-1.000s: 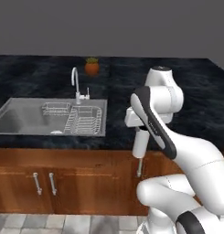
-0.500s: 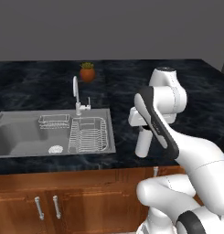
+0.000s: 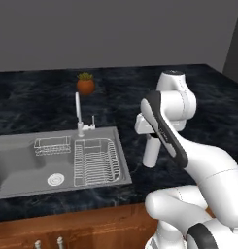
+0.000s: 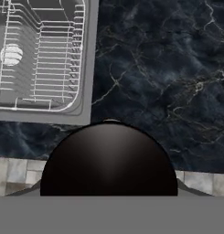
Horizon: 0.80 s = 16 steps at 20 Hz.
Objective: Move the drinks to the dining counter.
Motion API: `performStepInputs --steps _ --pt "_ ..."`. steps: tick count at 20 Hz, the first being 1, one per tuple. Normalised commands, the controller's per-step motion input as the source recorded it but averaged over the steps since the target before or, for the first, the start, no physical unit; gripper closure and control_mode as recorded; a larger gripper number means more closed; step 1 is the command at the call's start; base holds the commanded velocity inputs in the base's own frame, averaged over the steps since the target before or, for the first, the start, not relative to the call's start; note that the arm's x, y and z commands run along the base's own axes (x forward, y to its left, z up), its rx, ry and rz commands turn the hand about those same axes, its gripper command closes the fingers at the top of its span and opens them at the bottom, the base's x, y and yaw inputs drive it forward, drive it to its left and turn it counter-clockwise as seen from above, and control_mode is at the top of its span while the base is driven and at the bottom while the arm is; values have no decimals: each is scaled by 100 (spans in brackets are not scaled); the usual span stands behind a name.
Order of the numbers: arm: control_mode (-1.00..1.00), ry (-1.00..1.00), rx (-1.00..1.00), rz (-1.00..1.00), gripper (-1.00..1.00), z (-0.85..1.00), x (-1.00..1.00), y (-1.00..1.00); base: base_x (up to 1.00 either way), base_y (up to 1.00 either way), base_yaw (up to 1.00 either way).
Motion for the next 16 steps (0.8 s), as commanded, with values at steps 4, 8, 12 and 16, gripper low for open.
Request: performStepInputs --steps 4,8,12,16 --pt "100 0 0 0 100 0 0 0 28 -17 -38" --pt "100 0 0 0 100 0 0 0 6 0 -22" --pt "100 0 0 0 100 0 0 0 0 0 0" --pt "100 0 0 0 100 0 0 0 0 0 0"
